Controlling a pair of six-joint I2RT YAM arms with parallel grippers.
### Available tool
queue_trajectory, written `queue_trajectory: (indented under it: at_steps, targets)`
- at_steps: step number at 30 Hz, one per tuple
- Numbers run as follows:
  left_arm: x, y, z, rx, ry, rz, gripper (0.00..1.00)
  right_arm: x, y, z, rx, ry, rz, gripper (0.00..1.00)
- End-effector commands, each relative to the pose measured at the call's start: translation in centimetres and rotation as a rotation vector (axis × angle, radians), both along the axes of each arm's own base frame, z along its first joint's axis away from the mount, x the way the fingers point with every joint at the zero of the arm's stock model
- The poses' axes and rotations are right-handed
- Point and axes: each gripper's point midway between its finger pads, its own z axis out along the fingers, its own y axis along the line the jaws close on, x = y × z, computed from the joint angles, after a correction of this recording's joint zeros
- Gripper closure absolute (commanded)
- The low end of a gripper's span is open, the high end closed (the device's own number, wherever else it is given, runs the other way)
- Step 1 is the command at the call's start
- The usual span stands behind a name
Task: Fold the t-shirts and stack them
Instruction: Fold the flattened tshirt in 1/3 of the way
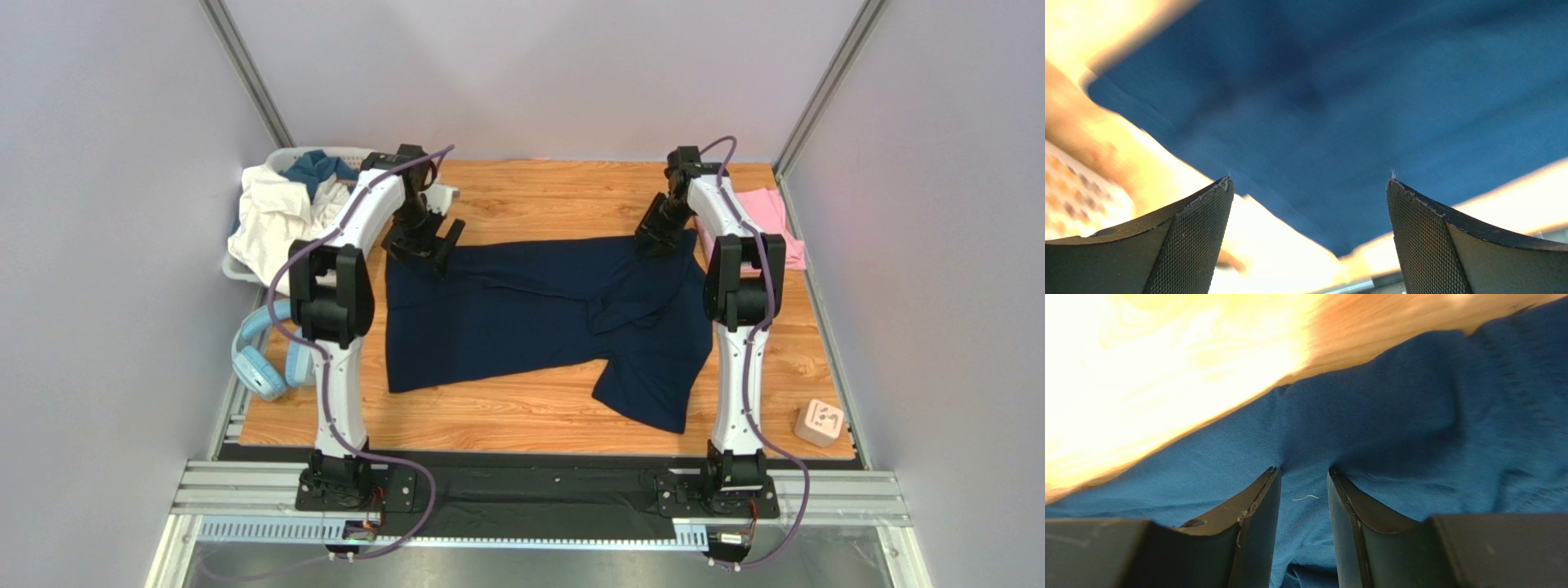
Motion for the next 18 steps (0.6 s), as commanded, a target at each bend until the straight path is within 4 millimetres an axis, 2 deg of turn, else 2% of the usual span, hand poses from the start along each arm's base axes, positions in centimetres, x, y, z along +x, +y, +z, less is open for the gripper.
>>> queue_trajectory:
  at_steps: [1, 3, 4, 5, 7, 8, 10, 11, 14, 15, 18]
  targets:
    - [-2.6, -3.4, 3.9, -0.099, -0.070, -0.121, 0.00, 1.6, -0.6, 6.7, -0.018, -0.171, -0.028, 0.59]
    - [-3.4, -3.3, 2.1, -0.092, -0.012, -0.116, 0.01, 1.1, -0.3, 7.7, -0.008, -0.182, -0.020, 0.59]
    - [-4.1, -3.0, 1.0, -0.082, 0.024, -0.111, 0.01, 0.3, -0.2, 7.2, -0.006, -0.162, -0.016, 0.59]
    - [-4.4, -3.0, 0.3, -0.080, 0.042, -0.108, 0.01, -0.1, 0.0, 8.4, -0.002, -0.182, -0.012, 0.59]
    - [-5.1, -2.9, -1.2, -0.076, 0.079, -0.094, 0.02, -0.9, 0.7, 8.6, -0.001, -0.188, 0.004, 0.59]
    - [-5.4, -2.9, -1.6, -0.080, 0.092, -0.091, 0.02, -2.1, 1.1, 8.4, 0.012, -0.174, 0.013, 0.59]
    - [-6.5, -3.0, -2.3, -0.089, 0.127, -0.086, 0.02, -3.3, 2.3, 7.9, 0.031, -0.166, 0.042, 0.59]
    - [-6.9, -3.1, -2.4, -0.103, 0.139, -0.087, 0.02, -4.6, 2.5, 6.6, 0.026, -0.126, 0.049, 0.59]
    - [-8.4, -2.9, -2.9, -0.102, 0.165, -0.099, 0.02, -5.7, 3.0, 5.7, 0.013, -0.111, 0.076, 0.59]
    - [-9.0, -2.6, -3.1, -0.096, 0.171, -0.100, 0.02, -6.2, 3.0, 4.7, 0.009, -0.083, 0.083, 0.59]
    - [-9.8, -2.1, -3.9, -0.074, 0.194, -0.103, 0.02, -6.3, 2.8, 3.1, -0.002, -0.049, 0.090, 0.59]
